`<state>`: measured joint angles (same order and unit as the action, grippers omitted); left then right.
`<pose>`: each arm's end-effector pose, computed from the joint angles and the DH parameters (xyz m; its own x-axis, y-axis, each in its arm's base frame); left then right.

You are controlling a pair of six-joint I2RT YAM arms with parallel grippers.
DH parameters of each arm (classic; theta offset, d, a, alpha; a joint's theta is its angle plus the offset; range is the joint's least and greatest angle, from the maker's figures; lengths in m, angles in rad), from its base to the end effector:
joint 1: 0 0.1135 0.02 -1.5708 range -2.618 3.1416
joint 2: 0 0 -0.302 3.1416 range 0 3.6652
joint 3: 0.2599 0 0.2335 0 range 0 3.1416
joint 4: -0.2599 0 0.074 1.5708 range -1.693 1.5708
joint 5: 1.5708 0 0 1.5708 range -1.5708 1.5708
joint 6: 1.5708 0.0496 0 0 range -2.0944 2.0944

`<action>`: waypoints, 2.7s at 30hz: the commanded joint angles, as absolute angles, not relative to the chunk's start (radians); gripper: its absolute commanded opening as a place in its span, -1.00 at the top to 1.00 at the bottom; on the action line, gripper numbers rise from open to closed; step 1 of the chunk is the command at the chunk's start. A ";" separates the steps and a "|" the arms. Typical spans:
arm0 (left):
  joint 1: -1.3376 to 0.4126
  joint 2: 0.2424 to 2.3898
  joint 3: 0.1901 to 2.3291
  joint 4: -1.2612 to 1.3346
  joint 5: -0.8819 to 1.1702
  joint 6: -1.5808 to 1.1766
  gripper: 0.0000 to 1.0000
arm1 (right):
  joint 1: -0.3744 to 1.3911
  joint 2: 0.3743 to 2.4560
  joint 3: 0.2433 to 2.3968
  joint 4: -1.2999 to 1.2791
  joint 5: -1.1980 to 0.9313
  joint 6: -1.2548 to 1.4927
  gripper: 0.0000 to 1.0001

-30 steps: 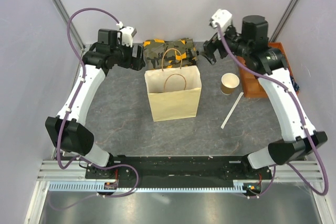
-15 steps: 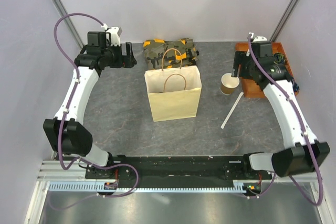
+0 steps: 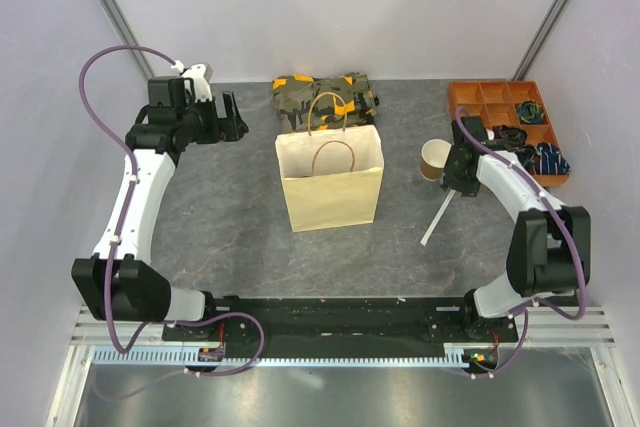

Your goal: Pack the takeout coffee

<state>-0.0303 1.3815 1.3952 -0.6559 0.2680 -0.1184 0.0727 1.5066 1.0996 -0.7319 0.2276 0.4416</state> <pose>0.2850 -0.0218 0.4002 -0.6230 -0.0951 -0.7764 0.1688 0.9529 -0.2521 0.2829 0.0094 0.2696 -0.8089 0.3586 -0.4660 0.4083 0.9128 -0.0064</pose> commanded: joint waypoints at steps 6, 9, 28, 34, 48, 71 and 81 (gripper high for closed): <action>-0.020 1.339 1.413 -0.649 0.267 -0.132 -0.99 | 0.046 1.661 1.089 -0.566 0.204 0.476 0.10; -0.020 1.342 1.414 -0.655 0.268 -0.132 -0.99 | 0.028 1.689 1.089 -0.555 0.192 0.477 0.16; -0.015 1.419 1.483 -0.701 0.296 -0.092 -0.99 | -0.029 1.741 1.040 -0.552 0.123 0.459 0.63; -0.015 1.428 1.480 -0.701 0.307 -0.103 -0.99 | -0.031 1.651 1.012 -0.590 0.092 0.486 1.00; -0.015 1.485 1.555 -0.696 0.319 -0.120 -0.99 | -0.031 1.342 1.443 -0.709 -0.035 0.425 1.00; -0.014 1.529 1.706 -0.640 0.285 -0.034 -0.99 | 0.307 1.370 1.618 0.089 -0.865 -0.066 1.00; -0.014 1.485 1.657 -0.643 0.285 -0.018 -0.99 | 0.380 1.368 1.520 0.098 -1.029 -0.146 1.00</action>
<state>-0.0185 1.5288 1.6592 -0.6716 0.2901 -0.0593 0.3573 1.3720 1.5375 0.0460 -0.9180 -0.1043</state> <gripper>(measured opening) 0.993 0.010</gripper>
